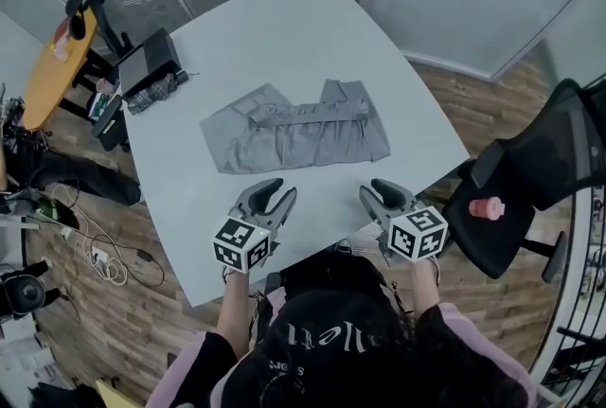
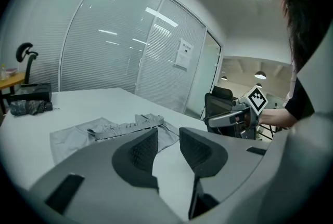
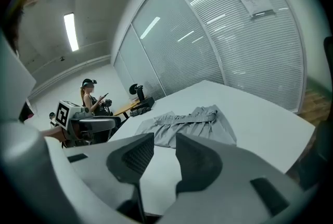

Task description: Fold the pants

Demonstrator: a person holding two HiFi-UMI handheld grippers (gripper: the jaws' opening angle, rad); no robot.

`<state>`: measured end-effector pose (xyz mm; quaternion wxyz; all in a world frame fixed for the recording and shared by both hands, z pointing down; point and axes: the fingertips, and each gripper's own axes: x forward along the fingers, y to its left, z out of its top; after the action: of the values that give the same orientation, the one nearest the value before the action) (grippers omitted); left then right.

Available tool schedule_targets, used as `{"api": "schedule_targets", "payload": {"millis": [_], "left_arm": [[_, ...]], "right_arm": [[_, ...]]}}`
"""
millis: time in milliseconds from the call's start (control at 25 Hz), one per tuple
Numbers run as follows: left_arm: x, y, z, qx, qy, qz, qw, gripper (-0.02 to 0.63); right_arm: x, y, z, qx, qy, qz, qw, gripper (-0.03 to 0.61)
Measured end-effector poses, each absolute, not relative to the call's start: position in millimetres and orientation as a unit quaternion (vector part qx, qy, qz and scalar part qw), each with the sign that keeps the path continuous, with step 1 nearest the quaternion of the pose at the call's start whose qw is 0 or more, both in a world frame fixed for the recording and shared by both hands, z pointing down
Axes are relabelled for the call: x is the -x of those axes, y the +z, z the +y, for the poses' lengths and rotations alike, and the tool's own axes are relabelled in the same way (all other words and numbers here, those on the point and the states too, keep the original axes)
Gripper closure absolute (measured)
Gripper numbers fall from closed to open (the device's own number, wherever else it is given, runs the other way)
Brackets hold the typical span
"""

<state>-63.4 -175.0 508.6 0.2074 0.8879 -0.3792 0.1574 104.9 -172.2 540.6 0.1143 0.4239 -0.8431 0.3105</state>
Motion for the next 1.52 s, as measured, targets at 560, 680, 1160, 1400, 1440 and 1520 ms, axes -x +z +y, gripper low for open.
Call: {"api": "schedule_targets", "payload": {"millis": [560,680,1160,1400,1440,1520], "left_arm": [[7,467,-113,-0.900,0.121,-0.380,0.177,0.466],[3,461,-104,-0.902,0.118,-0.376,0.176,0.472],[-2,451,-69,-0.919,0.132,-0.336,0.156,0.525],[23,442,-27,-0.926,0.130,-0.320,0.151,0.554],[29,441,-19,-0.927,0.129,-0.319,0.151,0.557],[40,440,-5,-0.928,0.127,-0.315,0.151,0.560]], "right_arm": [[-123,508,-126,-0.410,0.262,-0.868,0.096,0.469],[-121,501,-118,-0.406,0.256,-0.873,0.088,0.469],[-104,474,-84,-0.424,0.236,-0.872,0.070,0.476],[-66,464,-42,-0.427,0.229,-0.872,0.068,0.480],[-59,463,-33,-0.428,0.229,-0.872,0.066,0.485],[-47,462,-17,-0.431,0.231,-0.870,0.062,0.495]]}}
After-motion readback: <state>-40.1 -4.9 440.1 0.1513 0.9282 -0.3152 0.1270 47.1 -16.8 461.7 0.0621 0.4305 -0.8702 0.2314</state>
